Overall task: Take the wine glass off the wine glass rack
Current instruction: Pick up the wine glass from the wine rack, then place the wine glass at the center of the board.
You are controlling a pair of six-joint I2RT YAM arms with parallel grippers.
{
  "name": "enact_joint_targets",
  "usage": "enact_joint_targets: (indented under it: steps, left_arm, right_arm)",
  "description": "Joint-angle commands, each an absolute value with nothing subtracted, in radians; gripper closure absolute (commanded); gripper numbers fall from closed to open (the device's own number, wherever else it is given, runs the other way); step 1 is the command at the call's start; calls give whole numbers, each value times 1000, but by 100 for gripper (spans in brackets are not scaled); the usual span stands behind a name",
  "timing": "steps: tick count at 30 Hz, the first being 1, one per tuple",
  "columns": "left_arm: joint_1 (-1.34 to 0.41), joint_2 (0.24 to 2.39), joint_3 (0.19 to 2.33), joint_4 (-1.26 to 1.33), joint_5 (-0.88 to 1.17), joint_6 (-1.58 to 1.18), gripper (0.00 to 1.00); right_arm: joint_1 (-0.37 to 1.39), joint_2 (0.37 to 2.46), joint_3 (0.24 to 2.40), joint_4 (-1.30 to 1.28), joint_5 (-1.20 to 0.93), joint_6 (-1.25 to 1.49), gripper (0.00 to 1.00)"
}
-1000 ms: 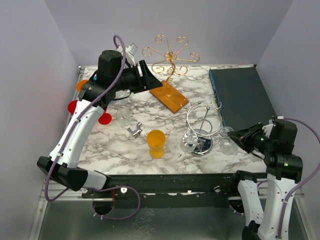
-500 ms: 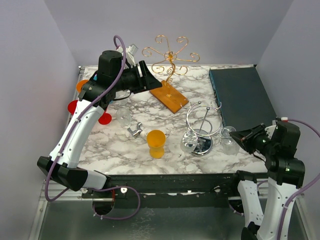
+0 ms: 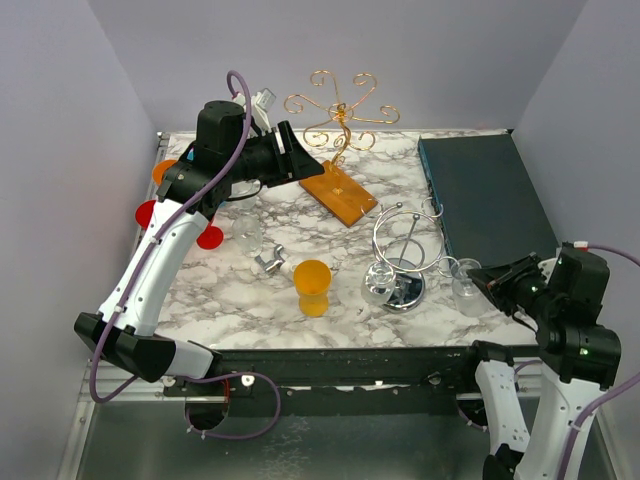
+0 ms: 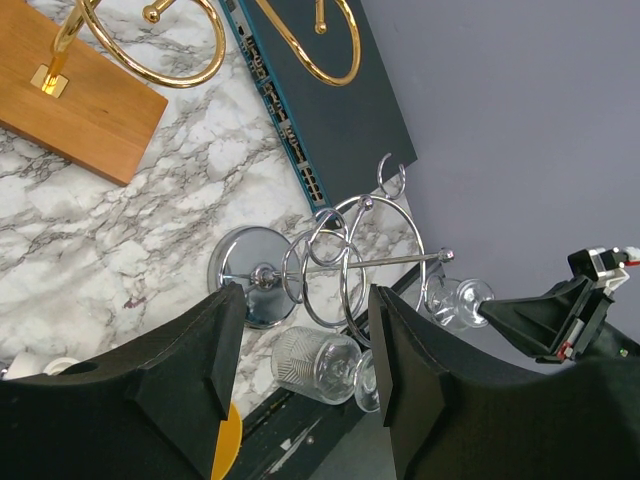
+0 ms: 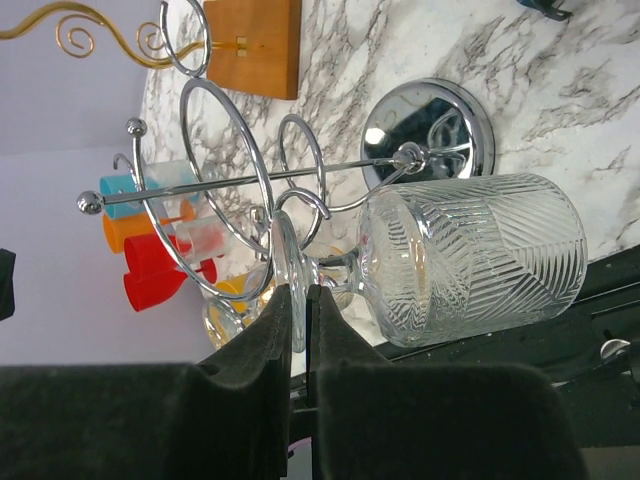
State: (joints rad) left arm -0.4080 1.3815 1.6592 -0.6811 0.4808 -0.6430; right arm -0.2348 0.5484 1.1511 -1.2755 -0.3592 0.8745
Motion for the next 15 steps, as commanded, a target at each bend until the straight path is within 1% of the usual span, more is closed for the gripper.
enact_joint_targets:
  steps: [1, 8, 15]
  left_arm:
    - [-413, 1367, 1673, -664, 468, -647, 42]
    - [-413, 1370, 1682, -661, 469, -652, 42]
    - [-414, 1381, 1693, -652, 478, -658, 42]
  right_arm:
    - [-236, 550, 1228, -1306, -292, 861, 99]
    - [-236, 615, 1316, -1308, -230, 851, 99]
    - [-236, 746, 1430, -1181, -229, 862, 99]
